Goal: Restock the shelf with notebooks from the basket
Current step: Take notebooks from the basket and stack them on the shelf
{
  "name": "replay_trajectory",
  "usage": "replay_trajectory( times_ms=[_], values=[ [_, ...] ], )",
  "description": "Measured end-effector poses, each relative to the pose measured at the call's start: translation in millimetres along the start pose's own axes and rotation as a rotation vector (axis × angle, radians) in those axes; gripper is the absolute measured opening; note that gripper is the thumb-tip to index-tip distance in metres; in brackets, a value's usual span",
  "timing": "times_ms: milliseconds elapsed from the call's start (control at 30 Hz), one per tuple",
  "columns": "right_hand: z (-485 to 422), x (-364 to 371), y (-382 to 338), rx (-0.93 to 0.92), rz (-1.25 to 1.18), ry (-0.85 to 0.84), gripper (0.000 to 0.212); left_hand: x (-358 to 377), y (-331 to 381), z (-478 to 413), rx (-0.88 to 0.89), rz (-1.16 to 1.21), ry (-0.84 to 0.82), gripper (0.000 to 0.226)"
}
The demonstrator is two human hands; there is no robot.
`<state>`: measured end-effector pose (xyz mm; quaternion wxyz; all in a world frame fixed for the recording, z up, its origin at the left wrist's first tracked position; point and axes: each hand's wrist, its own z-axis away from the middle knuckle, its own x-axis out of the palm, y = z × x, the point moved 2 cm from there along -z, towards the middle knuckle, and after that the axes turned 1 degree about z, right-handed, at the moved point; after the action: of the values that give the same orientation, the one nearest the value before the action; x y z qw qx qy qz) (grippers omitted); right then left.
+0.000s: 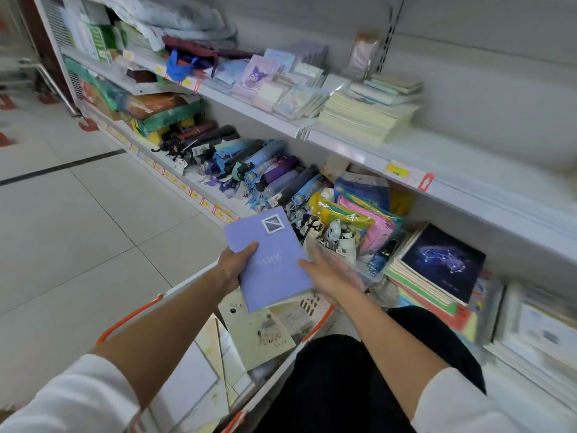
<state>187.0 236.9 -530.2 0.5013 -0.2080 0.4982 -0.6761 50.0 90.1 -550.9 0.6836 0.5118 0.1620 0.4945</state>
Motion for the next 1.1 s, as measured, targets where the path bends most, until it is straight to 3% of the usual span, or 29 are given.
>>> replay_trajectory(
  times_ms=[100,233,333,467,633,800,1100],
  values=[
    [8.8,-35.0,-24.4,-0.022,-0.008,0.023,0.038,42.7,28.2,3.2,0.059,0.006,-0.039,0.042],
    [26.1,-87.8,-59.8,-0.197,0.017,0.181,0.014,105.6,68.1,8.4,0.157,-0.049,-0.115,0.034],
    [44.6,-131.8,-75.8,-0.251,-0.029,0.337,0.03,158.6,96.3,20.3,0.226,-0.096,-0.256,0.022],
    [70.6,-191.4,-80.1,-0.285,-0.308,0.419,0.022,229.1,123.8,41.1,0.321,-0.257,-0.492,0.044],
    [106.7,-268.6,-82.1,-0.337,-0.531,0.636,0.008,317.3,121.1,62.8,0.252,-0.457,-0.645,0.043],
    [151.1,-341.1,-86.6,-0.371,-0.487,0.811,0.012,395.8,107.1,71.5,0.299,-0.616,-0.702,0.043],
    [200.8,-464.5,-66.2,-0.293,-0.489,0.993,0.026,525.4,82.5,88.8,0.441,-0.57,-0.724,0.033]
  ],
)
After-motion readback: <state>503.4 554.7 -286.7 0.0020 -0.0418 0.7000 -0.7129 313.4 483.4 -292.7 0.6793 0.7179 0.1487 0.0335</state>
